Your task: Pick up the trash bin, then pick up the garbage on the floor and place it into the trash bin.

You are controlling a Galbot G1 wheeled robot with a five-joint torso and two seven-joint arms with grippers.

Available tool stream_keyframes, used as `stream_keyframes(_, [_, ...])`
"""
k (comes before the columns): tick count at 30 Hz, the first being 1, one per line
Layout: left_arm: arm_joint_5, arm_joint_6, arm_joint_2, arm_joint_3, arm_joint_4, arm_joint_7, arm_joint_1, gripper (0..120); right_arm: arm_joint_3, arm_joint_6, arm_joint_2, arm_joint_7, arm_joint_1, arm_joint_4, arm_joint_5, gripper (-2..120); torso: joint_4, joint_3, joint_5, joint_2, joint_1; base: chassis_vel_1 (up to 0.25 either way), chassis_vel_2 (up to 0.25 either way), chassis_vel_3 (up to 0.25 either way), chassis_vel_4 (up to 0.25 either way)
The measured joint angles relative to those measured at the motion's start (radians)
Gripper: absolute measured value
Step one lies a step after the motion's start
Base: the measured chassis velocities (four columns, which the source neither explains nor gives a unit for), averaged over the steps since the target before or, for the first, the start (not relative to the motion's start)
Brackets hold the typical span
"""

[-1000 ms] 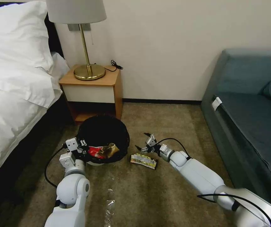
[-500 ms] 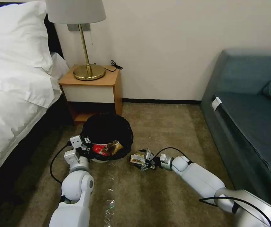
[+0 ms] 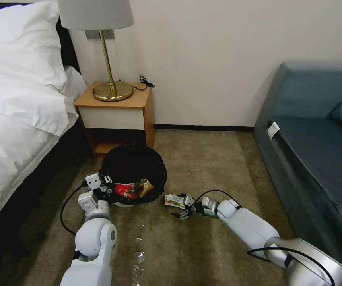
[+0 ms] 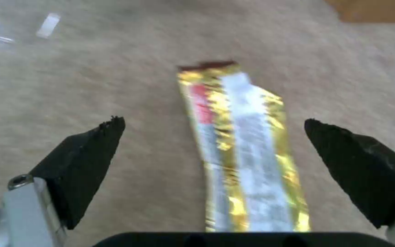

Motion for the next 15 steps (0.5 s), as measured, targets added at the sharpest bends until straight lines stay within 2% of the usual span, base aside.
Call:
stream_keyframes(4, [0.004, 0.0, -0.001, 0.001, -0.003, 0.0, 0.003, 4, 0.027, -0.016, 0.016, 0.037, 0.01, -0.048, -0.04, 100, -0.0002, 0.0, 0.0, 0.0, 0.0, 0.0, 0.0, 0.0, 0.0])
stream_keyframes(15, [0.019, 0.0, -0.01, 0.009, -0.012, -0.002, 0.006, 4, 0.086, -0.049, 0.055, 0.05, 0.02, -0.155, -0.103, 100, -0.0001, 0.0, 0.0001, 0.0, 0.0, 0.0, 0.0, 0.0, 0.0])
